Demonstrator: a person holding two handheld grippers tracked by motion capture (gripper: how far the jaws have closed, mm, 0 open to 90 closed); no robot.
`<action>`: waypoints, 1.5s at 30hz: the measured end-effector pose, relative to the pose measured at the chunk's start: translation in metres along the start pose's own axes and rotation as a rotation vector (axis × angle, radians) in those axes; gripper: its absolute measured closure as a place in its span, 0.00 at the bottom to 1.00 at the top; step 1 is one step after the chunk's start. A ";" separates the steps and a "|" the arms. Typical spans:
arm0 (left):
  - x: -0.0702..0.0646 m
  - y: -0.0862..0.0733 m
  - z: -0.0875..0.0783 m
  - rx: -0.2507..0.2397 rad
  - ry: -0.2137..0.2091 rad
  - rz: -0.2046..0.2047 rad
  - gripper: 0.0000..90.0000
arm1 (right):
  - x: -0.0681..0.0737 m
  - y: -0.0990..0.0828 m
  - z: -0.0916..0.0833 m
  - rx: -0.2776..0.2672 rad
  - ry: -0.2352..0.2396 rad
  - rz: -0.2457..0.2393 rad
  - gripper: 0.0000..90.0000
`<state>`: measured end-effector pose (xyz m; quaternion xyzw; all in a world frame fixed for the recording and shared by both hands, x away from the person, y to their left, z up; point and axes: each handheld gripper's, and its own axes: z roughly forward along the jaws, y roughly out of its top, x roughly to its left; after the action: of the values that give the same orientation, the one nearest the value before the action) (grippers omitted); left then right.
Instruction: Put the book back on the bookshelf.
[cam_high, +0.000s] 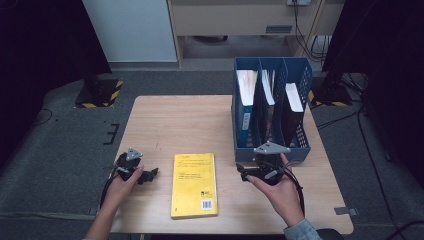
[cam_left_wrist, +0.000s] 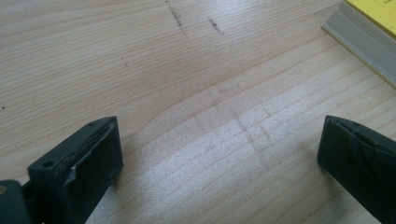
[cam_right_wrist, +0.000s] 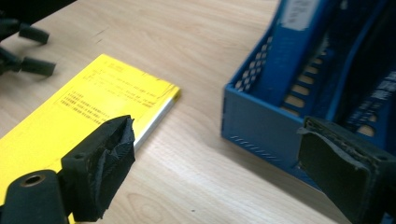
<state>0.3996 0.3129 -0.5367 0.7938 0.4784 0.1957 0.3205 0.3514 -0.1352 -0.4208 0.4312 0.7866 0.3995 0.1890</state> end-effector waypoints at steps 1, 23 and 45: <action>-0.001 0.000 0.000 0.000 0.000 -0.004 0.00 | 0.003 0.000 0.001 -0.001 0.005 -0.002 0.13; -0.005 -0.004 -0.004 -0.002 0.000 -0.004 0.00 | 0.044 -0.018 0.072 0.073 0.109 -0.057 0.19; -0.085 0.006 -0.040 -0.007 -0.139 0.052 0.09 | 0.057 -0.053 0.092 0.184 0.205 0.005 0.23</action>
<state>0.3389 0.2490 -0.5043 0.8166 0.4334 0.1499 0.3505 0.3507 -0.0618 -0.5161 0.4056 0.8341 0.3680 0.0663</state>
